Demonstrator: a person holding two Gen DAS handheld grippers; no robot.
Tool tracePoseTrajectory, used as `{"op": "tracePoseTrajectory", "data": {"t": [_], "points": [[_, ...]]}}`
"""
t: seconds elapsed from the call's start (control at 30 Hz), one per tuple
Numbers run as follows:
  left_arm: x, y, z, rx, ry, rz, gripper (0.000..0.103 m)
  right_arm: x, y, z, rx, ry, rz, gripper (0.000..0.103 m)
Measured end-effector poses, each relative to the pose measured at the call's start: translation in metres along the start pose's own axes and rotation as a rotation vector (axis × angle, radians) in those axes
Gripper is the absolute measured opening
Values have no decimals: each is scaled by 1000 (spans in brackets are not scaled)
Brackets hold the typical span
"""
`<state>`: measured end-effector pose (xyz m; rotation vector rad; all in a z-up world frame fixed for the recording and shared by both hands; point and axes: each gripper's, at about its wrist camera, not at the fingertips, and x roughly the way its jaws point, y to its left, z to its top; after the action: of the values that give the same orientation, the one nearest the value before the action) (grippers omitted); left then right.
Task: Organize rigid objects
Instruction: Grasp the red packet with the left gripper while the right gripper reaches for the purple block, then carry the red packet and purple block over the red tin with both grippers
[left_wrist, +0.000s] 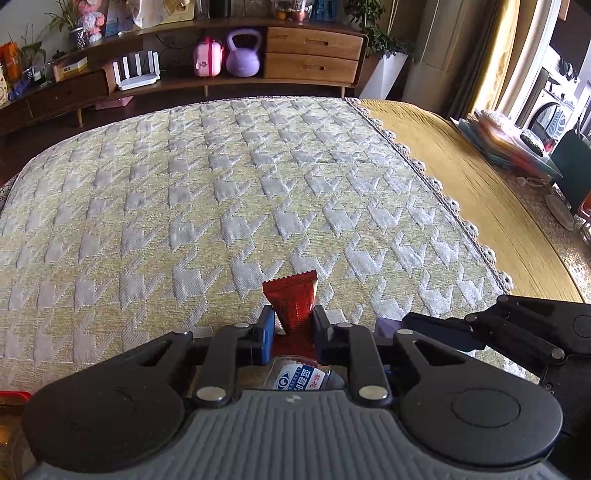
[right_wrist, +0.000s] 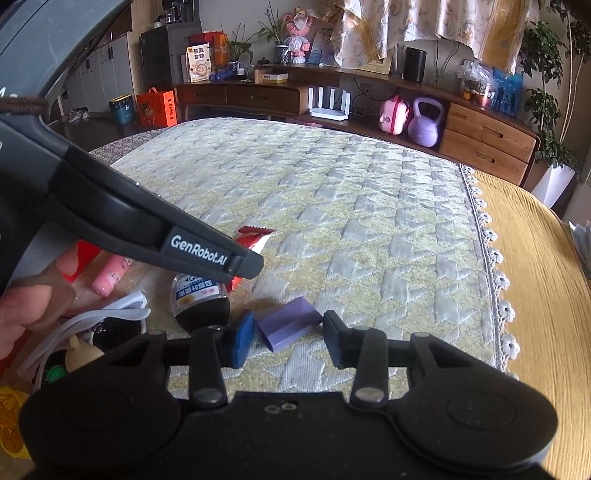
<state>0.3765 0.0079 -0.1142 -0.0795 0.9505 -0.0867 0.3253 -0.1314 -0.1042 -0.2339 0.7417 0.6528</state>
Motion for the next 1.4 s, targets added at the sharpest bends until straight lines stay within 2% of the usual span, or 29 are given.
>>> {"op": "tracePoseTrajectory", "data": {"t": [0.27, 0.6, 1.03, 1.4], "points": [[-28, 8, 2, -36, -25, 7, 21, -30, -2, 5, 36, -21, -1, 40], [-86, 20, -2, -63, -72, 14, 21, -80, 15, 13, 43, -57, 3, 40], [-173, 57, -42, -85, -100, 36, 21, -136, 92, 27, -37, -106, 54, 40], [-220, 112, -80, -140, -129, 58, 21, -136, 161, 33, -102, -107, 99, 40]]}}
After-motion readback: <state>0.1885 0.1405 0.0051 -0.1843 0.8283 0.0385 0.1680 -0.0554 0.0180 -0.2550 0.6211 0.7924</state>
